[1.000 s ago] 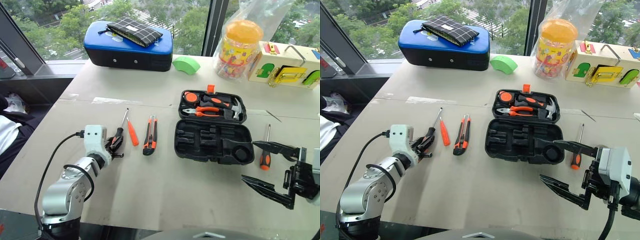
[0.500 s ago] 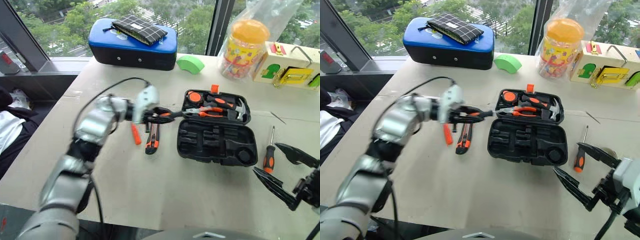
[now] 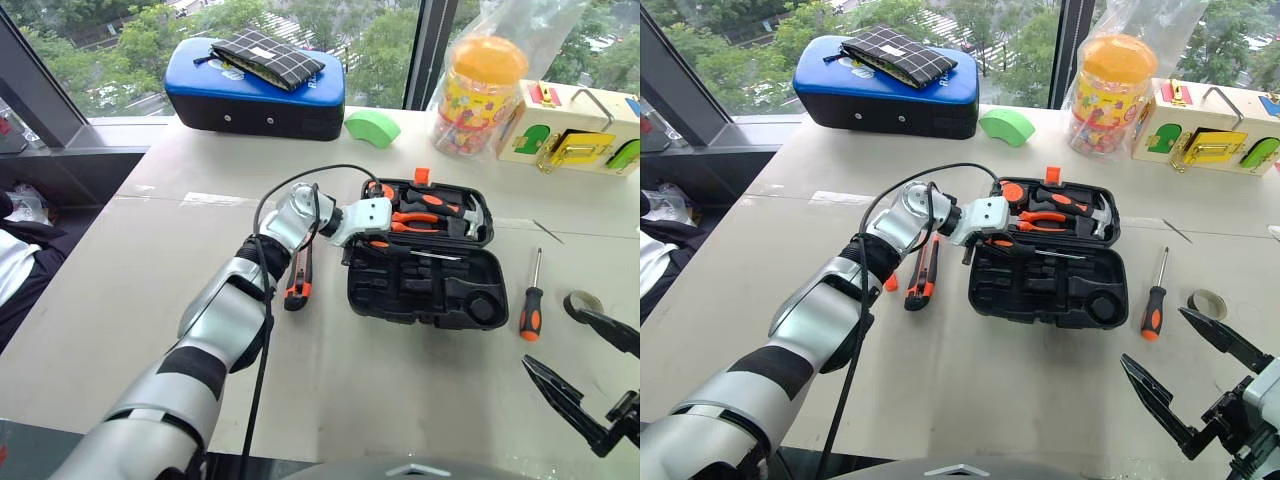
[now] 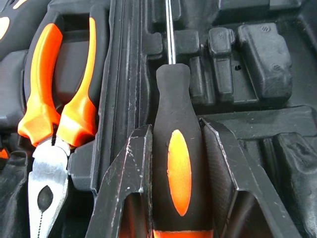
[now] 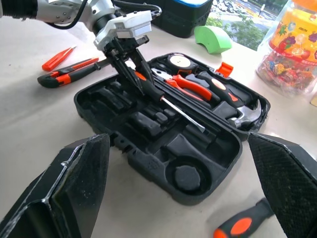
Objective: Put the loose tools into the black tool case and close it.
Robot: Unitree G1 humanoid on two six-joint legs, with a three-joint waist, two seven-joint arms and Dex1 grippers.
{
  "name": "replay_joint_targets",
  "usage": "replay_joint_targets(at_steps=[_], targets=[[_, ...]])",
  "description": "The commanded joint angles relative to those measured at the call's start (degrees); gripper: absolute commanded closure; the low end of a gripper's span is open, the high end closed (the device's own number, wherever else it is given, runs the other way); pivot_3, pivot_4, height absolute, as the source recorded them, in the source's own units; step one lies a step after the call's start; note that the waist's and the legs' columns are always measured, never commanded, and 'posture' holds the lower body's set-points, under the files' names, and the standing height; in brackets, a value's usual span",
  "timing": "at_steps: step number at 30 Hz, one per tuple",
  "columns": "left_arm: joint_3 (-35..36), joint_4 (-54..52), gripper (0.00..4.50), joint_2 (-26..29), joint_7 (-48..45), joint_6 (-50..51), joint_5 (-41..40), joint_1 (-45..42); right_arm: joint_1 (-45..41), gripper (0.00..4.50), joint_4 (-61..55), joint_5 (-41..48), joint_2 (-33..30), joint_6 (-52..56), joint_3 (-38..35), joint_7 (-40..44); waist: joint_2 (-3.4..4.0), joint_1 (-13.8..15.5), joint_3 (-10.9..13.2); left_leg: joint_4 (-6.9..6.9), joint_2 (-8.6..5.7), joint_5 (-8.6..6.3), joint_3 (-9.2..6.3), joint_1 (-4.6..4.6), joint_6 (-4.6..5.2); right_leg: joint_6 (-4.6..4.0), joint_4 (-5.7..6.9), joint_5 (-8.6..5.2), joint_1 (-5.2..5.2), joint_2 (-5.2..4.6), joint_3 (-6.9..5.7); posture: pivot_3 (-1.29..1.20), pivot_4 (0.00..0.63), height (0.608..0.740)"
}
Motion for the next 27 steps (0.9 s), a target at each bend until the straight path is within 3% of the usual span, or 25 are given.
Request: replay_joint_targets(at_steps=[1,4,5,7,8,9,12,13,19,23,27], targets=[[0.5,3.5,3.19,0.3,1.3,-1.9,3.3,-1.4,1.5,0.00,-1.6,0.3,0.4,-2.6,-1.6,0.2,-0.02,0.0,0.0,0.02,0.01,0.00,0.00,0.01,0.00,0.00,0.00,0.00,0.01,-0.01,0.01,0.00,0.150,0.740],[5.6,1.7,1.70,0.8,-1.2,1.0,-1.6,-3.4,3.2,0.00,-1.7,0.1,1.1,-3.7,-1.4,0.6,0.01,0.0,0.0,0.08,0.00,0.00,-0.02,-0.02,0.00,-0.01,0.04,0.00,0.00,-0.03,0.00,0.00,0.150,0.740],[6.8,0.1,1.51,1.4,-3.1,2.2,-2.9,-3.7,3.7,0.00,-1.7,0.0,1.4,-4.1,-1.3,0.7,0.00,0.0,0.0,0.08,0.01,0.00,-0.03,-0.05,0.00,-0.01,0.06,0.00,-0.01,-0.03,-0.03,0.00,0.150,0.740],[8.4,-3.2,0.58,2.1,-6.2,6.5,-4.6,-3.7,4.5,0.00,-1.6,-0.2,1.7,-4.8,-1.2,0.9,0.00,0.0,0.1,0.05,0.01,0.00,-0.04,-0.08,-0.01,-0.02,0.08,-0.01,-0.06,-0.02,-0.05,0.00,0.150,0.740],[9.3,-5.3,0.98,2.2,-7.3,9.9,-5.7,-3.3,4.6,0.00,-1.5,-0.3,1.6,-5.0,-0.9,0.7,0.00,0.0,0.1,0.00,0.01,-0.01,-0.07,-0.09,-0.01,-0.01,0.09,-0.01,-0.07,-0.01,-0.09,0.00,0.150,0.740],[9.9,-6.9,0.90,2.1,-7.9,12.3,-6.4,-2.9,4.4,0.00,-1.5,-0.5,1.5,-5.0,-0.6,0.4,0.01,0.0,0.1,-0.03,0.01,-0.01,-0.07,-0.09,-0.01,-0.01,0.08,-0.01,-0.07,-0.01,-0.10,0.00,0.150,0.740],[10.4,-10.6,2.13,0.8,-4.2,15.2,-5.9,0.2,3.2,0.00,-1.7,-1.3,0.8,-4.5,0.7,-0.8,0.02,0.1,0.1,-0.03,-0.03,-0.01,-0.08,-0.08,-0.01,0.01,0.08,-0.01,-0.03,-0.03,-0.11,0.00,0.150,0.740],[10.5,-11.6,2.27,0.1,-2.4,15.8,-5.5,1.3,2.9,0.00,-1.7,-1.3,0.5,-4.4,0.9,-1.1,0.02,0.1,0.1,-0.02,-0.03,0.00,-0.07,-0.07,-0.01,0.01,0.08,-0.01,-0.03,-0.03,-0.08,0.00,0.150,0.740],[8.1,-9.9,4.41,-5.8,11.5,20.0,-0.2,7.3,1.2,0.00,-1.2,-2.5,-1.0,-3.4,1.0,-2.9,0.00,0.0,0.1,0.12,-0.03,0.00,-0.08,-0.05,0.00,0.11,0.19,0.04,-0.02,-0.03,-0.03,0.00,0.150,0.740],[5.3,-7.2,4.41,-7.0,15.7,19.6,3.6,9.4,1.3,0.00,-2.0,-2.5,-1.5,-1.8,2.3,-4.5,0.05,0.2,-0.2,0.12,-0.03,0.00,-0.08,0.03,0.00,0.14,0.22,0.05,0.04,-0.02,-0.06,0.00,0.150,0.740],[6.6,-9.4,4.41,-7.7,14.8,18.9,1.5,10.2,-0.5,0.00,-2.5,-3.3,-1.7,1.2,3.6,-9.2,0.22,0.1,-0.5,0.33,-0.04,-0.01,-0.07,0.06,0.00,0.01,0.30,-0.02,0.11,-0.06,-0.05,0.00,0.150,0.740]])
